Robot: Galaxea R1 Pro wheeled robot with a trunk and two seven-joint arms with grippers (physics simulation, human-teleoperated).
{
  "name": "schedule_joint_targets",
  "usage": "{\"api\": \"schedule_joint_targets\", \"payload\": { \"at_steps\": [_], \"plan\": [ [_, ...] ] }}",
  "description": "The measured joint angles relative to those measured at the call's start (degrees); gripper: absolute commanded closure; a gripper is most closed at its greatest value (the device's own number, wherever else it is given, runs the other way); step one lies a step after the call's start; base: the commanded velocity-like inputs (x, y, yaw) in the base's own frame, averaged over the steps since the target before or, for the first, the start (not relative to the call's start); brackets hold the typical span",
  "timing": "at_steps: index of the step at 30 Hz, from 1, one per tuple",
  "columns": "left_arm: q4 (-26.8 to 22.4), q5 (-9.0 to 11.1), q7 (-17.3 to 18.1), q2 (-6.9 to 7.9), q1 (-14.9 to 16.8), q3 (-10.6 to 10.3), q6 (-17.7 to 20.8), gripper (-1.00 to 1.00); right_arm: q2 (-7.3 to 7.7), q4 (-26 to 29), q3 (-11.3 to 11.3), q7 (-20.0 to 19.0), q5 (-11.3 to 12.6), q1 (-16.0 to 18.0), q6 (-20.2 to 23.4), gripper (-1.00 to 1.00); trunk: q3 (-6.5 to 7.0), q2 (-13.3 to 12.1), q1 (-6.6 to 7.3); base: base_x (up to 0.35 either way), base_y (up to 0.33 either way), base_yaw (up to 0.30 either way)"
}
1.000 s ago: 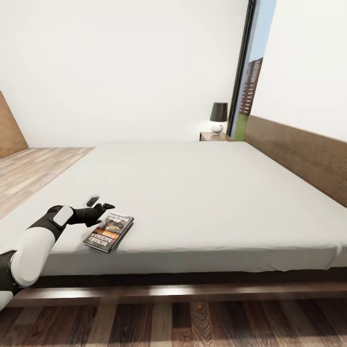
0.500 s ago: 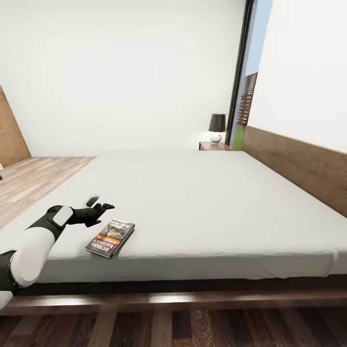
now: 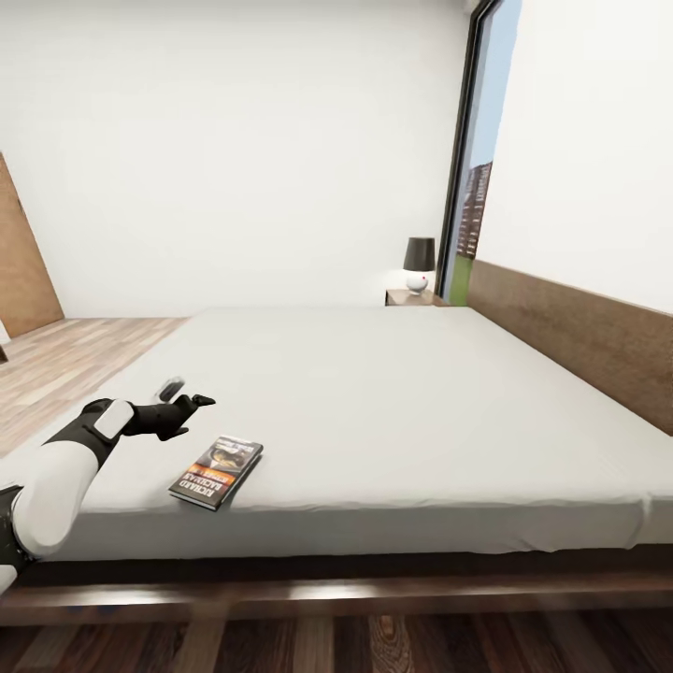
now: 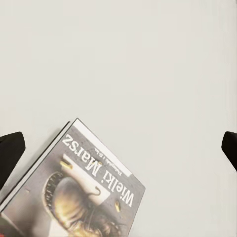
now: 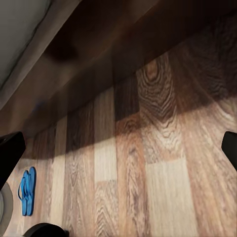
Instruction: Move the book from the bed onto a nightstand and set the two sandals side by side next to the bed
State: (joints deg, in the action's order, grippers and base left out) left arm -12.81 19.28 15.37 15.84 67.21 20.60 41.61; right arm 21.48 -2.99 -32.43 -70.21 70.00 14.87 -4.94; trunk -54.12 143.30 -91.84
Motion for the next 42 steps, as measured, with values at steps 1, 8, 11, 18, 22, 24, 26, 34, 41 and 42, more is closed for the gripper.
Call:
{"api": "schedule_joint_targets", "payload": {
  "at_steps": [1,8,11,18,22,24,26,34,41,42],
  "plan": [
    [0.0,0.01,0.01,0.19,0.0,0.0,0.02,-1.0,0.0,0.0,-0.01,0.0,-0.01,0.0,-0.02,-1.0,0.0,0.0,0.0,0.0,0.0,0.0],
    [0.01,0.03,0.03,0.91,0.0,0.0,0.07,-1.0,0.0,0.0,-0.04,0.0,-0.04,0.0,0.0,-1.0,0.0,0.0,0.0,0.0,0.0,0.0],
    [0.01,0.09,0.05,1.37,0.0,0.0,0.11,-1.0,0.0,0.0,-0.09,0.0,-0.05,0.0,-0.01,-1.0,0.0,0.0,0.0,0.0,0.0,0.0],
    [0.0,0.13,2.67,2.94,0.0,0.01,0.22,-1.0,0.0,0.0,-0.08,0.0,-0.04,0.0,0.0,-1.0,0.0,0.0,0.0,0.0,0.0,0.0],
    [0.02,0.0,5.99,4.21,0.0,-0.02,0.26,-1.0,0.0,0.0,-0.07,0.0,-0.01,0.0,0.0,-1.0,0.0,0.0,0.0,0.0,0.0,0.0],
    [0.04,-0.05,7.51,4.93,0.0,-0.03,0.34,-1.0,0.0,0.0,-0.06,0.0,0.0,0.0,0.0,-1.0,0.0,0.0,0.0,0.0,0.0,0.0],
    [0.12,-0.16,8.75,5.68,0.0,-0.03,0.44,-1.0,0.0,0.0,-0.06,0.0,-0.02,0.0,0.0,-1.0,0.0,0.0,0.0,0.0,0.0,0.0],
    [1.75,-2.42,15.01,8.94,-0.05,0.05,0.64,-1.0,0.0,0.0,-0.06,0.0,0.06,0.0,0.0,-1.0,0.0,0.0,0.0,0.0,0.0,0.0],
    [3.1,-7.44,23.76,10.22,-0.15,0.37,0.42,-1.0,0.02,0.0,-0.02,0.0,0.12,0.0,0.05,-1.0,0.0,0.0,0.0,-0.004,0.0,0.0],
    [3.18,-8.42,24.51,10.26,-0.15,0.39,0.35,-1.0,0.02,0.0,-0.03,0.0,0.14,0.0,0.05,-1.0,0.0,0.0,0.0,-0.046,0.0,0.0]
  ]
}}
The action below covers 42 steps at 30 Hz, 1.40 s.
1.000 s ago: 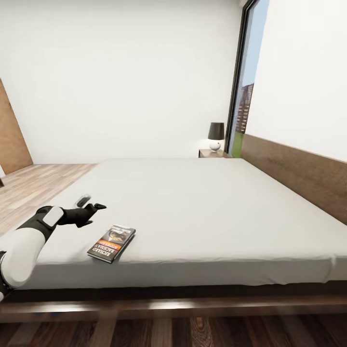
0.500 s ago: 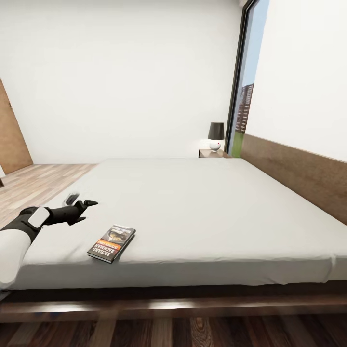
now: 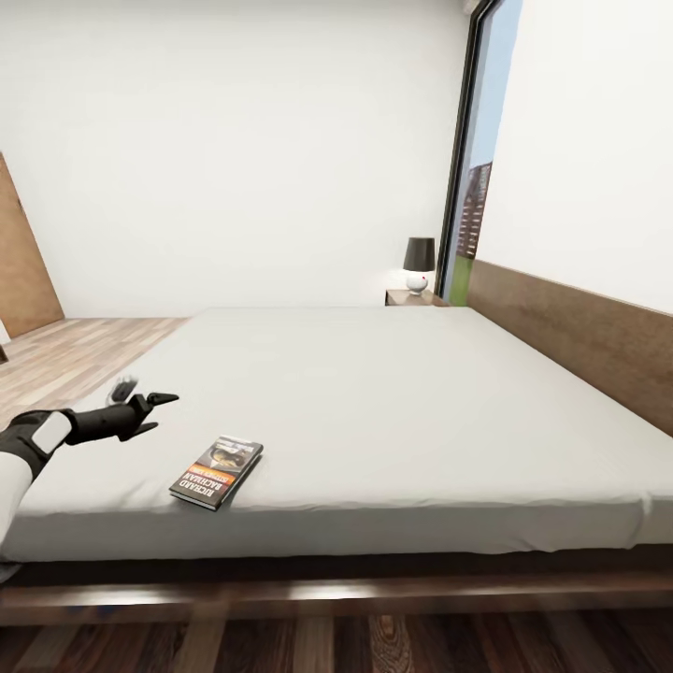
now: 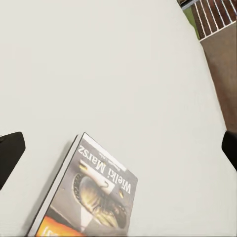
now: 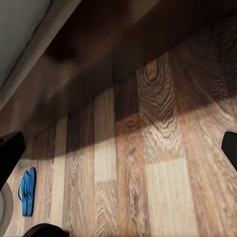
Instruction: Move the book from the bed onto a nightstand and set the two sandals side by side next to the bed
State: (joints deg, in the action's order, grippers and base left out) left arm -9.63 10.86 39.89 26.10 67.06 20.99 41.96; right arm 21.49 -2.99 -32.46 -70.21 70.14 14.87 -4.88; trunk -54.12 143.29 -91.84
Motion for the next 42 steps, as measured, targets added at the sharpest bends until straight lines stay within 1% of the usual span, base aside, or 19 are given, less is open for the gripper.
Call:
{"api": "schedule_joint_targets", "payload": {
  "at_steps": [4,6,9,18,36,42],
  "plan": [
    [0.19,-3.63,1.9,0.04,-0.01,0.03,-0.2,-1.0,-0.01,0.0,-0.01,0.0,0.04,0.0,0.02,-1.0,0.0,0.0,-0.01,-0.134,0.0,0.0],
    [0.23,-4.83,2.38,0.02,-0.02,0.04,-0.25,-1.0,-0.01,0.0,-0.02,0.0,0.05,0.0,0.02,-1.0,0.0,0.0,-0.02,-0.213,0.0,0.0],
    [0.28,-5.99,2.91,0.04,-0.02,0.04,-0.3,-1.0,-0.01,0.0,-0.07,0.0,0.06,0.0,0.05,-1.0,0.0,0.0,-0.02,-0.241,0.0,0.0],
    [0.38,-6.75,3.21,0.19,-0.02,0.04,-0.29,-1.0,-0.02,0.0,-0.17,0.0,-0.05,0.0,0.06,-1.0,0.0,0.0,-0.02,-0.23,0.0,0.0],
    [0.81,-7.0,3.19,0.1,-0.02,0.02,-0.33,-1.0,-0.02,0.0,-0.12,0.0,-0.2,0.0,0.1,-1.0,0.0,0.0,-0.02,-0.221,0.0,0.0],
    [0.95,-6.97,3.22,0.07,-0.02,0.02,-0.32,-1.0,-0.02,0.0,-0.17,0.0,-0.18,0.0,0.1,-1.0,0.0,0.0,-0.01,-0.108,0.0,0.0]
  ]
}}
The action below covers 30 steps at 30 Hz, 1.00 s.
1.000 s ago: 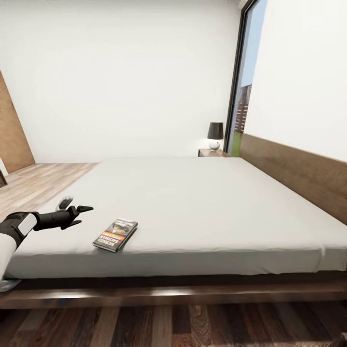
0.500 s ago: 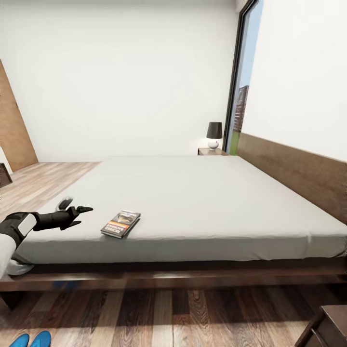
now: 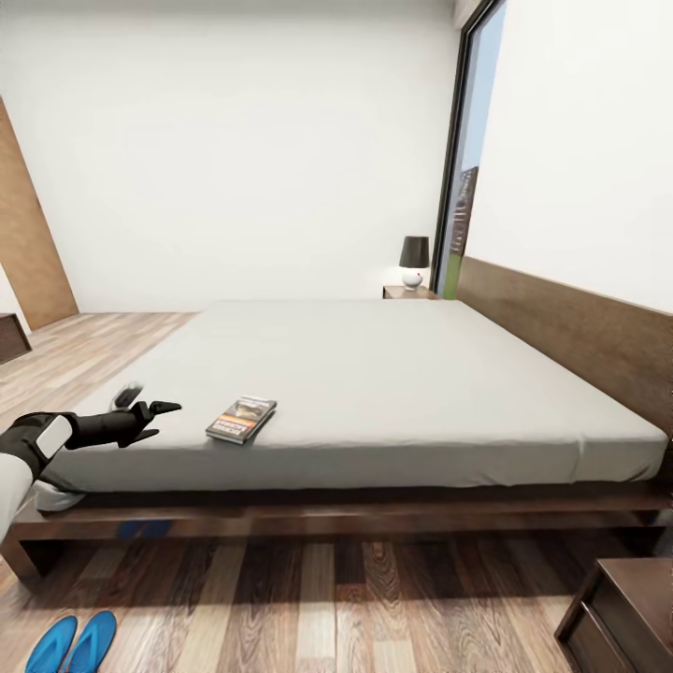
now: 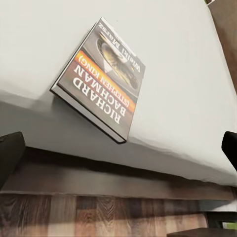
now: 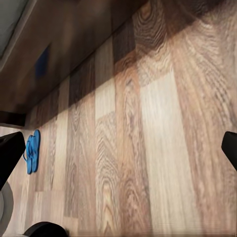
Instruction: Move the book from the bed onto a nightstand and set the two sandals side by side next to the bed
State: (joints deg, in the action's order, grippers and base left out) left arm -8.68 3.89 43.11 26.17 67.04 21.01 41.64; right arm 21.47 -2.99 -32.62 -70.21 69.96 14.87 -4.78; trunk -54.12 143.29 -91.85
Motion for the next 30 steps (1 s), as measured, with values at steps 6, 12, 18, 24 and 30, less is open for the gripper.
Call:
{"api": "schedule_joint_targets", "payload": {
  "at_steps": [6,12,18,24,30],
  "plan": [
    [2.03,-0.1,0.13,0.12,-0.06,0.0,-0.09,-1.0,0.05,0.0,-0.22,0.4,0.2,0.0,0.16,-1.0,0.0,0.0,0.01,-0.025,0.0,0.0],
    [4.92,-0.65,0.23,0.18,-1.26,-0.24,-2.3,-1.0,0.07,0.04,-0.35,0.63,0.35,0.0,0.3,-1.0,0.0,0.0,0.01,-0.006,0.0,0.0],
    [6.38,-2.32,3.43,-0.16,-5.19,-0.41,-10.4,-1.0,0.03,0.08,-0.4,0.75,0.26,0.0,0.44,-1.0,0.0,0.0,0.01,-0.001,0.0,0.0],
    [7.08,-4.31,9.4,-0.21,-8.31,-0.57,-14.65,-1.0,0.01,0.08,-0.34,0.93,0.26,0.0,0.44,-1.0,0.0,0.0,0.01,0.0,0.0,0.0],
    [7.32,-6.69,12.6,-0.18,-11.57,-0.89,-18.38,-1.0,0.0,0.09,-0.31,1.53,0.35,0.0,0.41,-1.0,0.0,0.0,0.01,0.0,0.0,0.0]
  ]
}}
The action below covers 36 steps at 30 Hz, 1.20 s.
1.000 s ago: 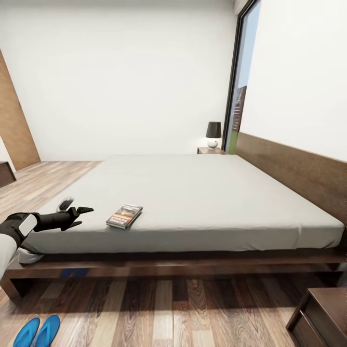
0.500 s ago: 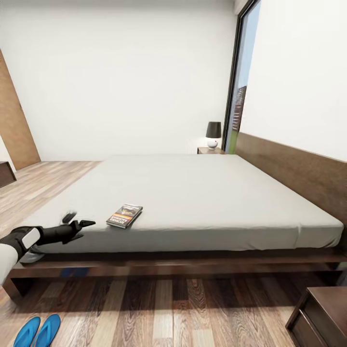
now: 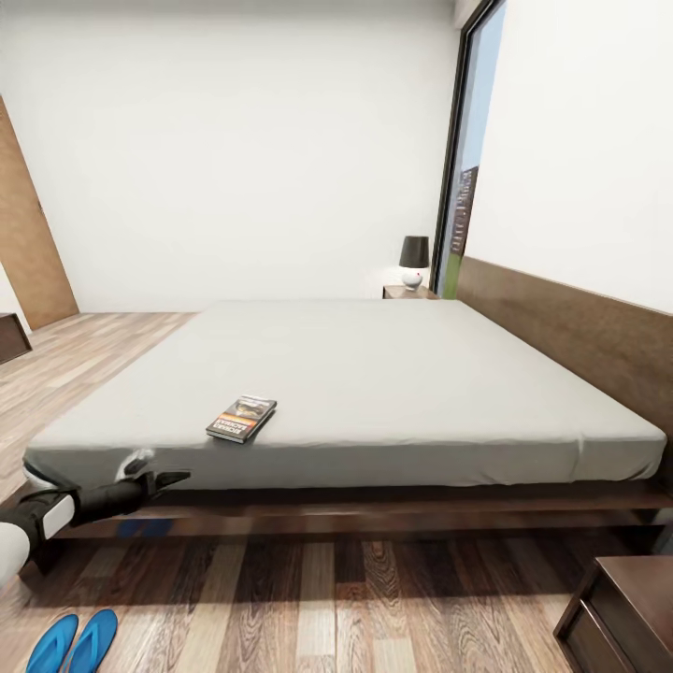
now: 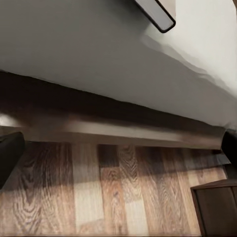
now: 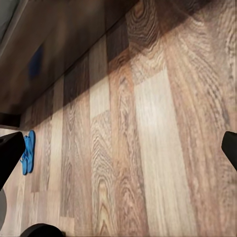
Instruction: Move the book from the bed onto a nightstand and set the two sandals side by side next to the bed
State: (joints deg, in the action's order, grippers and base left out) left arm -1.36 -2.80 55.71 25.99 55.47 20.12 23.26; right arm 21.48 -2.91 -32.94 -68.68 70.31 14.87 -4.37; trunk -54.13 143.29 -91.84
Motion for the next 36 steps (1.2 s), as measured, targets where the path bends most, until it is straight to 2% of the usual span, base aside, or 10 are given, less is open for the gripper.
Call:
{"api": "schedule_joint_targets", "payload": {
  "at_steps": [5,14,18,23,32,36],
  "plan": [
    [0.21,-0.7,1.25,0.02,-1.83,-0.04,-2.54,-1.0,0.0,0.0,0.02,0.45,0.04,0.0,-0.01,-1.0,0.0,0.0,0.0,0.0,0.0,0.0],
    [0.41,-1.0,3.24,-0.26,-5.54,-0.13,-4.93,-1.0,-0.07,0.0,0.09,1.46,0.04,0.0,-0.01,-1.0,0.0,0.0,0.0,0.0,0.0,0.0],
    [0.43,-1.03,3.5,-0.78,-7.78,-0.19,-6.52,-1.0,-0.08,0.0,0.09,2.5,0.06,0.0,-0.03,-1.0,0.0,0.0,0.0,0.0,0.0,0.0],
    [0.45,-0.99,3.81,-1.65,-11.82,-0.19,-10.26,-1.0,-0.12,0.02,0.09,3.52,0.11,0.0,-0.09,-1.0,0.0,0.0,0.0,0.0,0.0,0.0],
    [0.52,-0.73,3.93,-3.11,-17.93,-0.31,-13.48,-1.0,-0.17,0.01,0.09,3.81,0.15,0.0,-0.51,-1.0,0.0,0.0,0.0,0.0,0.0,0.0],
    [0.52,-0.62,3.94,-4.12,-19.25,-0.13,-14.26,-1.0,-0.17,0.01,0.06,3.83,0.16,0.0,-0.55,-1.0,0.0,0.0,0.0,0.0,0.0,0.0]
  ]
}}
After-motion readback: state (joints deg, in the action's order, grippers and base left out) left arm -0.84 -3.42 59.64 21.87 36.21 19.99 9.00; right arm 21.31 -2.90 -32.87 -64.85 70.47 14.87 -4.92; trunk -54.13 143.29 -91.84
